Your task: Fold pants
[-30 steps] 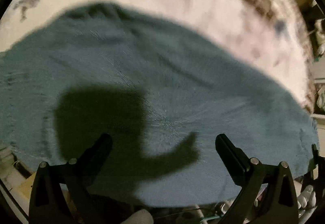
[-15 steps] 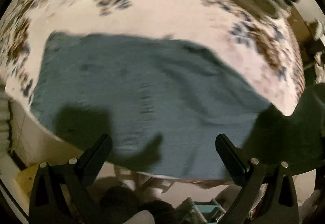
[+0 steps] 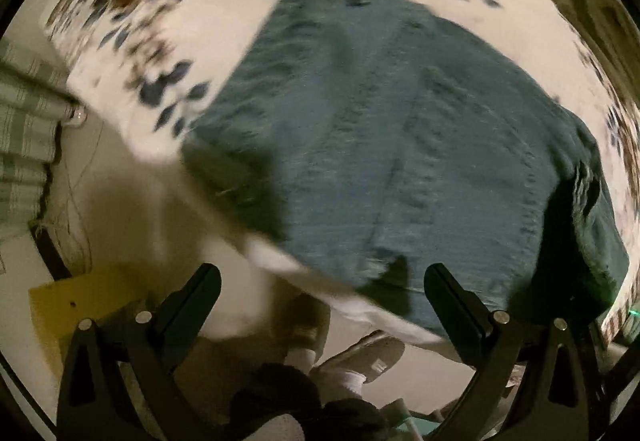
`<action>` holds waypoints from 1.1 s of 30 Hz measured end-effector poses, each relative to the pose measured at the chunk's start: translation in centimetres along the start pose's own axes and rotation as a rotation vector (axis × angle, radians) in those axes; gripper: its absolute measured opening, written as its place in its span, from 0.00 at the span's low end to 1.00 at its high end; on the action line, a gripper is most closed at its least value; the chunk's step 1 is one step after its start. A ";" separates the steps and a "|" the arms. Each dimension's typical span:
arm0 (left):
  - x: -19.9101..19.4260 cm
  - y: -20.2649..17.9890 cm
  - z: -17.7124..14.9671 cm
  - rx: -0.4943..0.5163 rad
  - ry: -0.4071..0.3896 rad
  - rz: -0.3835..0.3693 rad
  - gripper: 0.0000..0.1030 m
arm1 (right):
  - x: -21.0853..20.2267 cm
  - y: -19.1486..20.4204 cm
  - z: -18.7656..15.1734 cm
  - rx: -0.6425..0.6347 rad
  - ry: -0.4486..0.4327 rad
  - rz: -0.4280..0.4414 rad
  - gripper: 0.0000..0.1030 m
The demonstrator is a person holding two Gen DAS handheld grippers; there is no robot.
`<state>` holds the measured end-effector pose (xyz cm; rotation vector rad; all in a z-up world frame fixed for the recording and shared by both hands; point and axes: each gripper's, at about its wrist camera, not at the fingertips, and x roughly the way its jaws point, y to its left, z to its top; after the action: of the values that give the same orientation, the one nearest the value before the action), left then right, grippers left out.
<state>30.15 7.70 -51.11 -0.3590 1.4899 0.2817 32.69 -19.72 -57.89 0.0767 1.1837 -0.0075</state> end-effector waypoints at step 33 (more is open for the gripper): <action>1.5 7.4 1.6 -0.445 -0.361 -0.308 0.27 | 2.1 -1.3 1.0 0.346 0.353 0.394 0.57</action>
<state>28.77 15.02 -52.96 -0.8394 0.9912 0.4076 34.31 -21.01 -59.52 0.6361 1.4923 0.1542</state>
